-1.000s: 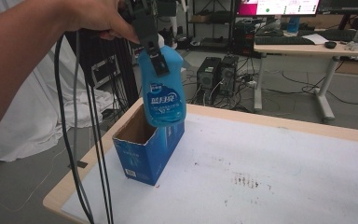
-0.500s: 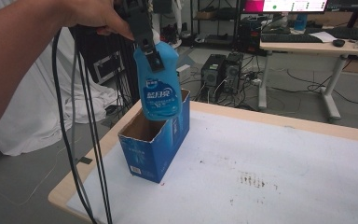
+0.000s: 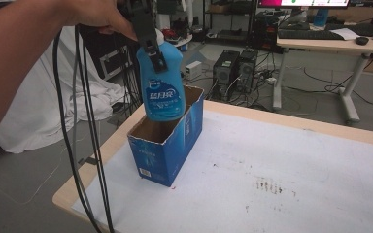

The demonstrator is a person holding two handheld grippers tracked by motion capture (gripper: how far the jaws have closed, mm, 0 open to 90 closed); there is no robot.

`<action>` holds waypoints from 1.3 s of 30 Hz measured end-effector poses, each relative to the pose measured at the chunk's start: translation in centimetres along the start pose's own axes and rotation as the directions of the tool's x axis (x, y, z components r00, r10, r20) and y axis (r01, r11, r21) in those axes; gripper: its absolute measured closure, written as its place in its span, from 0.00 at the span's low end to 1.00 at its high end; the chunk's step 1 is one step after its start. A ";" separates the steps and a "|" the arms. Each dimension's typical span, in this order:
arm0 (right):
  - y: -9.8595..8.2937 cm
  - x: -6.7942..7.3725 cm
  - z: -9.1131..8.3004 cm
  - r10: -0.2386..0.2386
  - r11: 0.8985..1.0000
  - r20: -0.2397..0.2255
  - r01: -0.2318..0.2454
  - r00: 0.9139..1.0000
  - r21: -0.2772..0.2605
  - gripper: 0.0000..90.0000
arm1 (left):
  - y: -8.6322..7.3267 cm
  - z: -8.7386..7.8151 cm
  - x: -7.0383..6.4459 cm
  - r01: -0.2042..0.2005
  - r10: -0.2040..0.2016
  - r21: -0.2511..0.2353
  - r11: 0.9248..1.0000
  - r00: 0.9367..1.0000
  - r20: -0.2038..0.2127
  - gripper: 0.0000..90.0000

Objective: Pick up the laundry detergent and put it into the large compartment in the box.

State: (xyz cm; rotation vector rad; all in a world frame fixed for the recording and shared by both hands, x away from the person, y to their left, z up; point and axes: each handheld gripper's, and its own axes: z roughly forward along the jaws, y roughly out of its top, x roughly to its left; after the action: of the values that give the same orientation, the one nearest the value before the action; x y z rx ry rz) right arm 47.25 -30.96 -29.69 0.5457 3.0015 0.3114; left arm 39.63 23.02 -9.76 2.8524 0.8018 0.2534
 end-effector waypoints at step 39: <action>-0.2 0.1 -0.1 0.015 1.000 0.013 -0.015 1.000 0.014 0.02 | -2.4 7.4 1.3 0.008 -0.008 0.060 0.998 1.000 0.004 0.42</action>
State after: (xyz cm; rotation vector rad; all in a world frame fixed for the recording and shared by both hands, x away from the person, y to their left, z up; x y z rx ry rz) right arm 47.08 -31.07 -29.68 0.5690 2.9907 0.2867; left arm 41.08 24.92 -17.33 2.9038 0.8338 0.2262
